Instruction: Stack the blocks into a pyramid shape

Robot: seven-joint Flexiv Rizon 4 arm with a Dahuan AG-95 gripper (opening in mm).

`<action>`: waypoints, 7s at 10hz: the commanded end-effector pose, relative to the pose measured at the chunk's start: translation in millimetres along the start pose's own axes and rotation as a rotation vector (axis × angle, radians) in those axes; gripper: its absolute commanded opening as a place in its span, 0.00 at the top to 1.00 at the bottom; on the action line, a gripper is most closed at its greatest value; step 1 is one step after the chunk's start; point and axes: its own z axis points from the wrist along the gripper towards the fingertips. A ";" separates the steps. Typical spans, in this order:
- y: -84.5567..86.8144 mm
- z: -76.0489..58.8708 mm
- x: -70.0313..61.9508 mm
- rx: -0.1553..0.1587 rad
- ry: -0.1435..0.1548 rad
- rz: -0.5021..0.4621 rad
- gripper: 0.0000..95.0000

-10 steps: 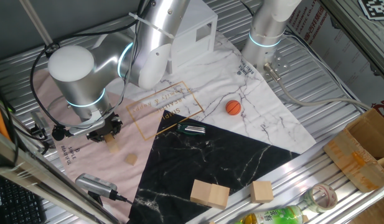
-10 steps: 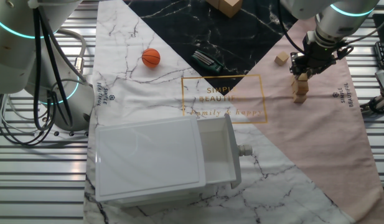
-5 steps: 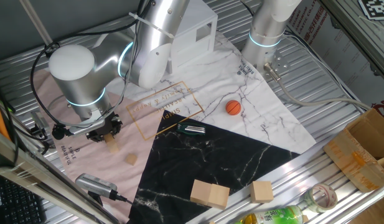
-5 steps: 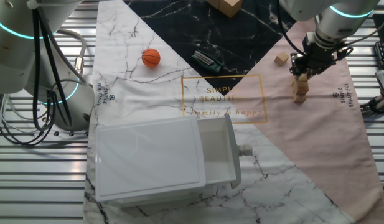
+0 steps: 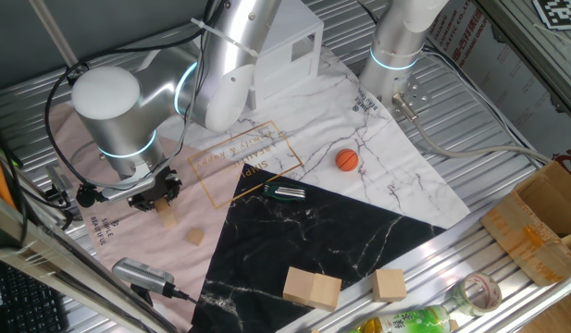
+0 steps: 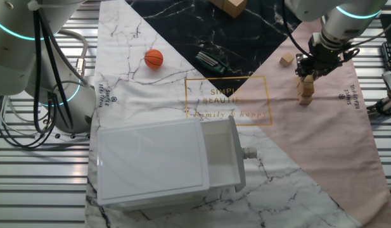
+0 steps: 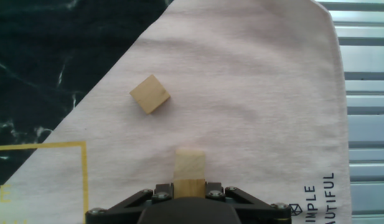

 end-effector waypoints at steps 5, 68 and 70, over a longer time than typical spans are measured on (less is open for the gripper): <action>0.2 0.0 0.3 0.000 0.000 -0.007 1.00; 35.6 32.1 -94.6 -0.018 -0.020 0.912 0.60; 37.8 34.8 -92.7 -0.017 -0.024 0.913 0.60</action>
